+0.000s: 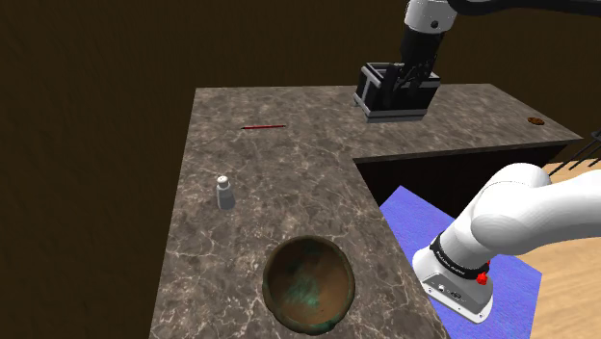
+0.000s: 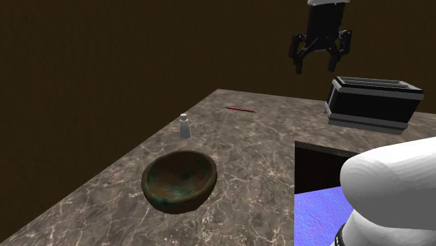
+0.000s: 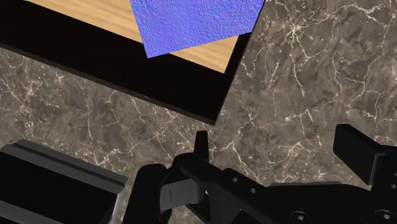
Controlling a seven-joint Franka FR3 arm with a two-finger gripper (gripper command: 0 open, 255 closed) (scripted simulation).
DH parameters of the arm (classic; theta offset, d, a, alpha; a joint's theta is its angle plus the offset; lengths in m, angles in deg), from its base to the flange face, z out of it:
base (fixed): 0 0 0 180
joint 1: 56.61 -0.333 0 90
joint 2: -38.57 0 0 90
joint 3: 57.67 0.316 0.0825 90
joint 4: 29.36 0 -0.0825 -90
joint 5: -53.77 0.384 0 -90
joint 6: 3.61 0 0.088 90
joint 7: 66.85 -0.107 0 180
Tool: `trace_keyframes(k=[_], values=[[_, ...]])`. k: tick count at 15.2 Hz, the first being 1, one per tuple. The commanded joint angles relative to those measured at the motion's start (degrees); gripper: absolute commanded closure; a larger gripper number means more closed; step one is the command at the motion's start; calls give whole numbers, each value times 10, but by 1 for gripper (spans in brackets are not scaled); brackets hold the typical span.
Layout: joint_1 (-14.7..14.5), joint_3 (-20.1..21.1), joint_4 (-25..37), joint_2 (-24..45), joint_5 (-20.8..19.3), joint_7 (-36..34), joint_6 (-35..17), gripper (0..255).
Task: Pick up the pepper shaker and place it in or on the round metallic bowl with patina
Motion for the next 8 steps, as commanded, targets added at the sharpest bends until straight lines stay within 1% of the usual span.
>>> trace_keyframes(k=[1, 8], values=[[0, 0, 0, 0, 0, 0, 0, 0], [-25, 67, 19, 93, 41, -79, -61, 0]])
